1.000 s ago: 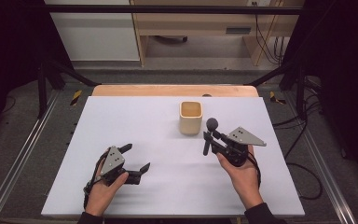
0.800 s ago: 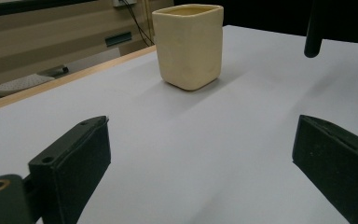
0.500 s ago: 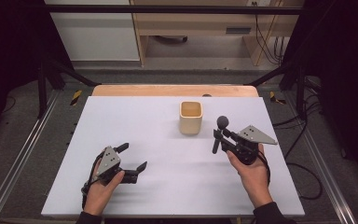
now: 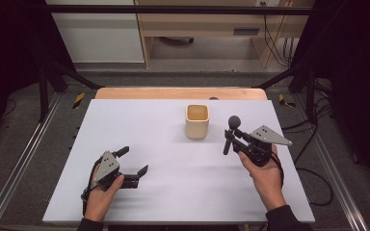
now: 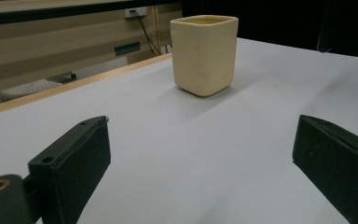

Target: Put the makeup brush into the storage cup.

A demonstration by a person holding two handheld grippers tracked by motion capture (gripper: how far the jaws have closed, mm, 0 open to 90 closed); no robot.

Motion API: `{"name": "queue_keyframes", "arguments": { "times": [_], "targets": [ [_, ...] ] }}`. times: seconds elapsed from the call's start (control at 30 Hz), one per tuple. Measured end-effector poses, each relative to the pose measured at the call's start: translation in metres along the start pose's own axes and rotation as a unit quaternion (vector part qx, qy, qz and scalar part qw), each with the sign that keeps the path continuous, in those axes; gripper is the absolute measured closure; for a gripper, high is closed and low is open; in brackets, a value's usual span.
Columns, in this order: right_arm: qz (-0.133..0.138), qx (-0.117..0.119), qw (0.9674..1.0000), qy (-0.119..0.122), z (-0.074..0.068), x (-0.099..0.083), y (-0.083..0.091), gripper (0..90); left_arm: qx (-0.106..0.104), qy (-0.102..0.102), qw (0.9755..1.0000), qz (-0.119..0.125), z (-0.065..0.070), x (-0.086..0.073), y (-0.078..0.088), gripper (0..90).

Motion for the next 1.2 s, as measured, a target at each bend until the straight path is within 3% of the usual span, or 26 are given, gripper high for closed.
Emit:
{"name": "queue_keyframes", "arguments": {
  "times": [0.3, 1.2],
  "targets": [
    [0.002, 0.000, 1.0000, 0.000, 0.003, 0.007, -0.004, 70.6, 0.000, -0.002, 1.0000, -0.003, 0.000, -0.004, -0.001, 4.0],
    [-0.009, 0.000, 0.9999, 0.010, 0.010, 0.029, -0.022, 70.6, 0.002, 0.009, 0.9994, 0.032, -0.006, 0.002, 0.007, 2.5]
  ]
}}
Point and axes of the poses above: each handheld gripper's, and its own axes: y roughly backward along the jaws, x roughly out of its top, z roughly to its right, the point moved 7 cm from there along -y, roughly forward along the jaws, and after that the axes turned 6 degrees about y, right-handed, at the moved point
